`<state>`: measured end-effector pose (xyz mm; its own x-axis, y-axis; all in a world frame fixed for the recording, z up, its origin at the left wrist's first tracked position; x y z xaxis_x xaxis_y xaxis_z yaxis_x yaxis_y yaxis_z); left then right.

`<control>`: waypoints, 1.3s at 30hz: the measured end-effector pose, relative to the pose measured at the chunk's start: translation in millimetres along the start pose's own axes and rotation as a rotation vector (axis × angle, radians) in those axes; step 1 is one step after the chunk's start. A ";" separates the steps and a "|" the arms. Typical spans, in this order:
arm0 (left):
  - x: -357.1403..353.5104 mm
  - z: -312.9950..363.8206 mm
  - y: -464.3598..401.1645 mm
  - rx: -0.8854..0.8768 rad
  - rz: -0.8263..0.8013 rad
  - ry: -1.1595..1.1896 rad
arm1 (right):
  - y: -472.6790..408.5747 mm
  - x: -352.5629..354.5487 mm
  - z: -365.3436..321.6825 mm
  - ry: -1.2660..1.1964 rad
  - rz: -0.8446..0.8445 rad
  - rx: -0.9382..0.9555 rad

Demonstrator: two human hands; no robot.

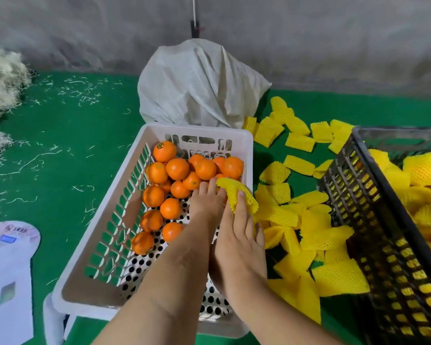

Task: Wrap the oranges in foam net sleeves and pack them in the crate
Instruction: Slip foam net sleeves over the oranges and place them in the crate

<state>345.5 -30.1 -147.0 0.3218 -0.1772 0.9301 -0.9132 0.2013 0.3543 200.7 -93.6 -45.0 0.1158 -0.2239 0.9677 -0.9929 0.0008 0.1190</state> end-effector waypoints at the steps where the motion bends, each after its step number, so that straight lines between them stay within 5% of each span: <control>1: -2.7 3.2 1.9 0.024 0.016 -0.032 | 3.0 -3.9 1.1 0.014 -0.004 0.011; 21: -0.8 -4.1 8.6 -0.056 0.140 0.146 | 0.4 -5.0 0.9 -0.103 -0.017 0.019; 26: 8.8 -23.4 35.4 -0.030 -0.005 0.937 | 1.3 1.5 0.5 -0.138 0.011 0.033; 30: 21.0 -26.9 80.5 -0.003 0.063 1.644 | 6.5 11.6 8.3 -0.348 0.064 0.042; 33: 30.2 -5.9 119.7 0.070 0.085 1.836 | 15.5 22.5 25.5 -0.707 0.113 0.017; 39: 52.2 53.9 183.9 -0.200 0.140 1.882 | 73.2 43.7 72.8 -1.175 0.361 -0.054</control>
<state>180.9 -54.3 -38.5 0.2009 0.9554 -0.2166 -0.9594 0.2365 0.1535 131.2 -174.2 -10.3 -0.2875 -0.9440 0.1621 -0.9574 0.2782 -0.0779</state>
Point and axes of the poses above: each hand's wrist, its own y-axis away from the middle knuckle, its own x-axis out of the back of the hand, z = x × y, the point moved 8 cm from there along -y, towards the middle knuckle, and after that the axes turned 11 degrees about -z, right-handed, at the moved point
